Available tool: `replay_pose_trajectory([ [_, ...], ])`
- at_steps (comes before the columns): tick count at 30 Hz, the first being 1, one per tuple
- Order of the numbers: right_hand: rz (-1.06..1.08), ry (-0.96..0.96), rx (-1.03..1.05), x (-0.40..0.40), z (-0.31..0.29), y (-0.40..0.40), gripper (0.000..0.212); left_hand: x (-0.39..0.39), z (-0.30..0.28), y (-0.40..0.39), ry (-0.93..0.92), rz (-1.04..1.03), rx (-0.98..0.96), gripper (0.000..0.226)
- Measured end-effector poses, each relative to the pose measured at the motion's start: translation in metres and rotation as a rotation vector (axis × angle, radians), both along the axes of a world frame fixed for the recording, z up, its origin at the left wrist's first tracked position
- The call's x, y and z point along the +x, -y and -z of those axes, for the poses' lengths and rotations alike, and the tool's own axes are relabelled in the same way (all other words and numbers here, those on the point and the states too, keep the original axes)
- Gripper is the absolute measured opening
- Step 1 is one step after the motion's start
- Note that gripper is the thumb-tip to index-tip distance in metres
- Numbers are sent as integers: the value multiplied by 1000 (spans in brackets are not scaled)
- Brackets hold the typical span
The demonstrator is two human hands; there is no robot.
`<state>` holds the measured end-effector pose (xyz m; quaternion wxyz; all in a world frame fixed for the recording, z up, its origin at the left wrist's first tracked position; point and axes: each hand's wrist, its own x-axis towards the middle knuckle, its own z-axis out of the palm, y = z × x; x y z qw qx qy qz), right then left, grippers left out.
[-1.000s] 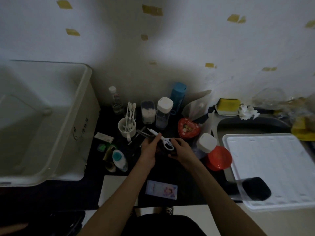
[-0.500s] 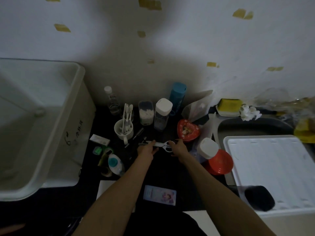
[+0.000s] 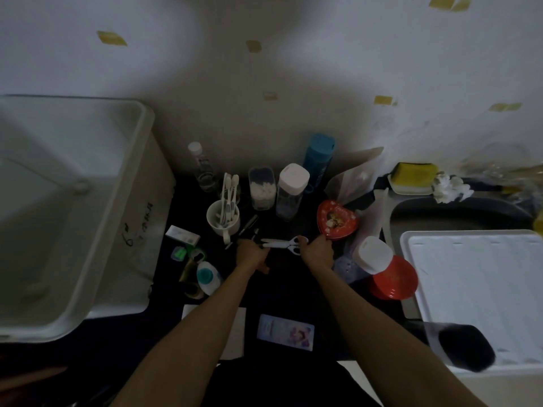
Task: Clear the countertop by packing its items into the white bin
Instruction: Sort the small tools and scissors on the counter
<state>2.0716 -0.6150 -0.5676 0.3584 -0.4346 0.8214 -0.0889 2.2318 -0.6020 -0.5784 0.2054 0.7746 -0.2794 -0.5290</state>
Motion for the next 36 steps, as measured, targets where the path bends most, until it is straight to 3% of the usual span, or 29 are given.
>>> replay_pose_trajectory([
  [5, 1, -38, -59, 3, -6, -5, 64, 12, -12, -7, 718, 589, -165, 40],
  [11, -93, -112, -194, -1, -19, -24, 54, 13, -12, -9, 995, 854, -130, 44],
  [14, -200, -210, -386, -3, -24, -43, 41, 11, -10, -8, 1043, 867, -132, 39],
  [16, -317, -155, -466, -6, -23, -55, 27, 10, -9, -9, 1059, 875, -128, 40],
  [19, -523, -32, -391, -8, -18, -71, 14, 11, -8, -8, 1074, 887, -126, 39],
  [29, -720, -240, -180, -20, -6, -97, 44, 25, -12, -7, 842, 773, -68, 44],
  [33, -725, -262, -147, -21, -1, -97, 46, 25, -20, -8, 720, 790, -125, 19],
  [36, -740, -289, -145, -20, 2, -96, 38, 25, -28, -6, 649, 785, -146, 18],
])
